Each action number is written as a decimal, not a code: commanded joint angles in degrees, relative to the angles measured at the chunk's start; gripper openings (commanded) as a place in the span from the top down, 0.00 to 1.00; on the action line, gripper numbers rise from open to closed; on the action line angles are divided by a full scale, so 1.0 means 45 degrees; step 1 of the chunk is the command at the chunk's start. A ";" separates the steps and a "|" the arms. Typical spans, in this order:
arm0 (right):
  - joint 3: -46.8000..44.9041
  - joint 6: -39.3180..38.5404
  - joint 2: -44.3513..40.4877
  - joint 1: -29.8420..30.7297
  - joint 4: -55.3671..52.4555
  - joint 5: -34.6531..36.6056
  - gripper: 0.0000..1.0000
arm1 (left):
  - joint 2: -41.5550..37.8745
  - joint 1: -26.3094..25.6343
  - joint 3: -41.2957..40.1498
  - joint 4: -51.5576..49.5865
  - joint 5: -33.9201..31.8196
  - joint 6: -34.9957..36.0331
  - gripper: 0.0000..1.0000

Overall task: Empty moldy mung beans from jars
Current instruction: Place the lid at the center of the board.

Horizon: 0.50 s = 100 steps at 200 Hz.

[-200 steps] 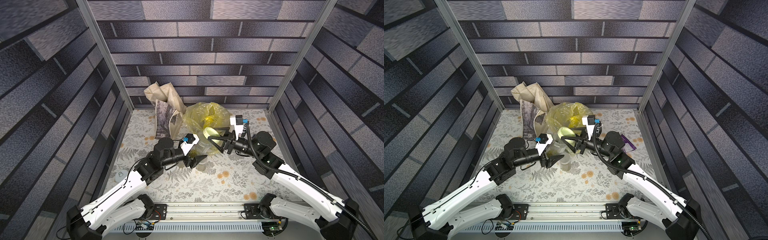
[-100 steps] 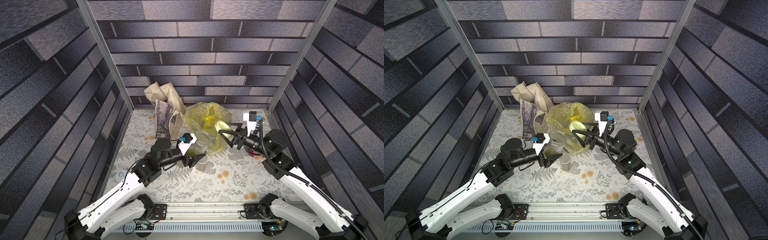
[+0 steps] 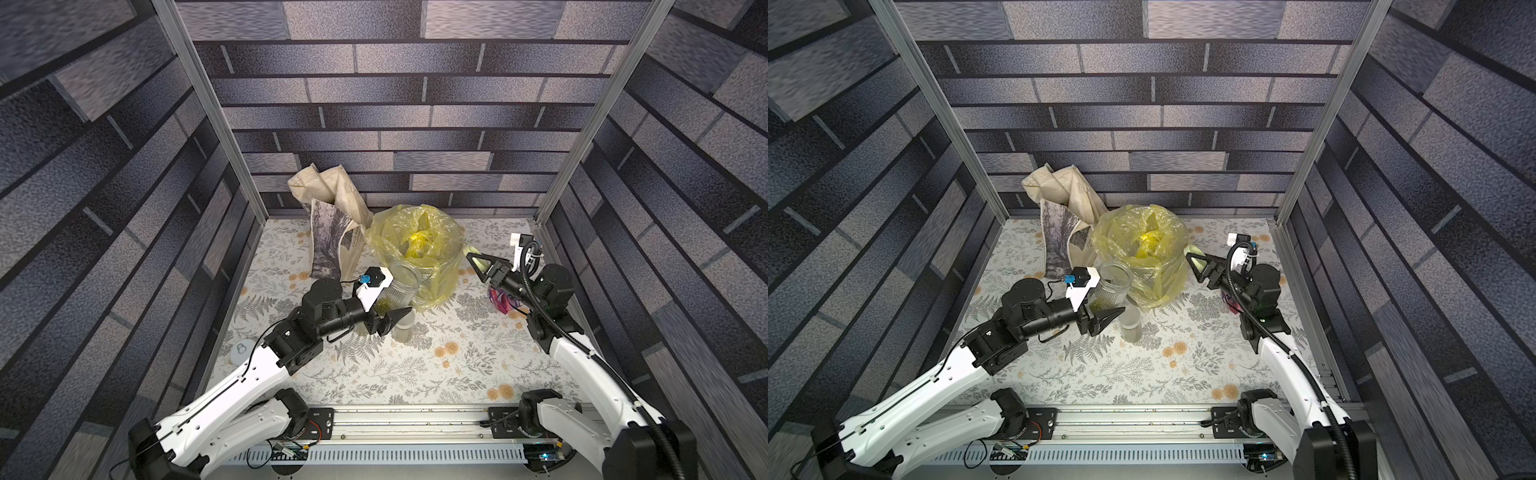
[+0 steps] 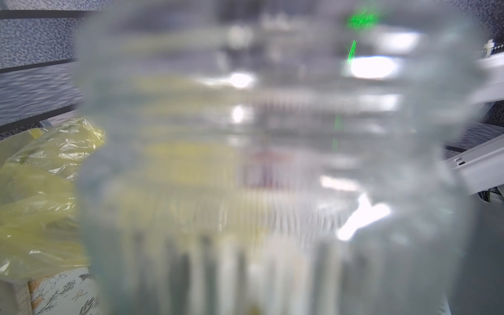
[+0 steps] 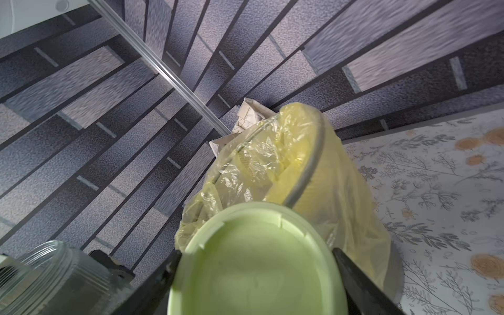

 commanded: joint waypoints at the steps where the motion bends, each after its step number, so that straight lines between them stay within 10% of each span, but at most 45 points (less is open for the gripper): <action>1: -0.0630 0.0887 0.0534 -0.0596 0.2167 -0.0381 0.41 | -0.0384 -0.0110 0.0090 0.0983 -0.0071 -0.0262 0.33; 100: 0.0039 -0.1025 0.6432 -0.0936 0.3287 0.0849 0.42 | 0.0291 -0.0171 0.0168 0.1513 -0.0364 -0.0310 0.32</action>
